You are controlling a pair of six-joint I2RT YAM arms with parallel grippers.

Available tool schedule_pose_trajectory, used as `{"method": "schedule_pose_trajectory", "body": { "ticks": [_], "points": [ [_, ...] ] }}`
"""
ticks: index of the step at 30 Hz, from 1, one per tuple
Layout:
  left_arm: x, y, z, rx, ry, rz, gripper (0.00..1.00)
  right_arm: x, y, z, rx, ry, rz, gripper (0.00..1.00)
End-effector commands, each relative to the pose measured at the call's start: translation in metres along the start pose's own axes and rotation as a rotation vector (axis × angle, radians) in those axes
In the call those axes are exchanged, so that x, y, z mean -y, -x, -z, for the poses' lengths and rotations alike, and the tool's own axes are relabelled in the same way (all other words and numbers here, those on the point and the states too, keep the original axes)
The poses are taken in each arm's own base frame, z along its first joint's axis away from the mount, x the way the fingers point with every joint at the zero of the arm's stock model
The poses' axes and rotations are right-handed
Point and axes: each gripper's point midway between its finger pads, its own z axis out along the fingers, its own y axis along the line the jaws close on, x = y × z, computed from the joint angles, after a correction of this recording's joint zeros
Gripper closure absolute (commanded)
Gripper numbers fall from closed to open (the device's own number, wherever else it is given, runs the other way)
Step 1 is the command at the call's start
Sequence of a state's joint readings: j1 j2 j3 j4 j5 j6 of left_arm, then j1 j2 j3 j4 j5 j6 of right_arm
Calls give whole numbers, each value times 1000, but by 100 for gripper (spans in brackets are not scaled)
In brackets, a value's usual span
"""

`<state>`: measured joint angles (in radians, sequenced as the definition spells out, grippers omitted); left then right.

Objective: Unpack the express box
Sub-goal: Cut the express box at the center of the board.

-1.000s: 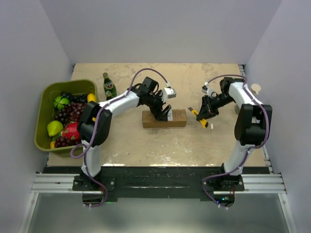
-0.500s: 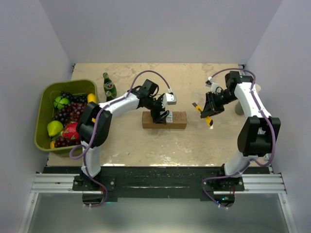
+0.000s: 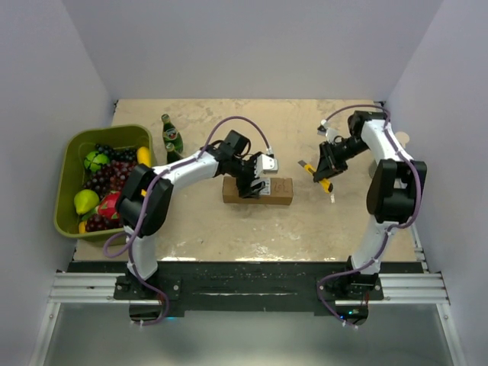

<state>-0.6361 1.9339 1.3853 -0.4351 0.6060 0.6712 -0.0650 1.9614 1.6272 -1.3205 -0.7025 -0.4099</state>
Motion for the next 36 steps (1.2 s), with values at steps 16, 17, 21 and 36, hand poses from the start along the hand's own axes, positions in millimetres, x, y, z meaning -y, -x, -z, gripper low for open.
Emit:
{"method": "schedule_pose_trajectory", "body": {
  "ticks": [16, 17, 21, 36],
  "points": [
    [-9, -56, 44, -195, 338, -130, 75, -42, -17, 7, -32, 136, 14, 100],
    [-9, -61, 47, -219, 343, -140, 87, -44, -19, 8, -26, 129, 22, 100],
    [-10, -67, 59, -247, 385, -214, 90, -57, -22, 7, -26, 137, 62, 100],
    [-35, -79, 51, -261, 470, -200, 100, -65, -20, -29, 2, -90, 68, 100]
  ]
}}
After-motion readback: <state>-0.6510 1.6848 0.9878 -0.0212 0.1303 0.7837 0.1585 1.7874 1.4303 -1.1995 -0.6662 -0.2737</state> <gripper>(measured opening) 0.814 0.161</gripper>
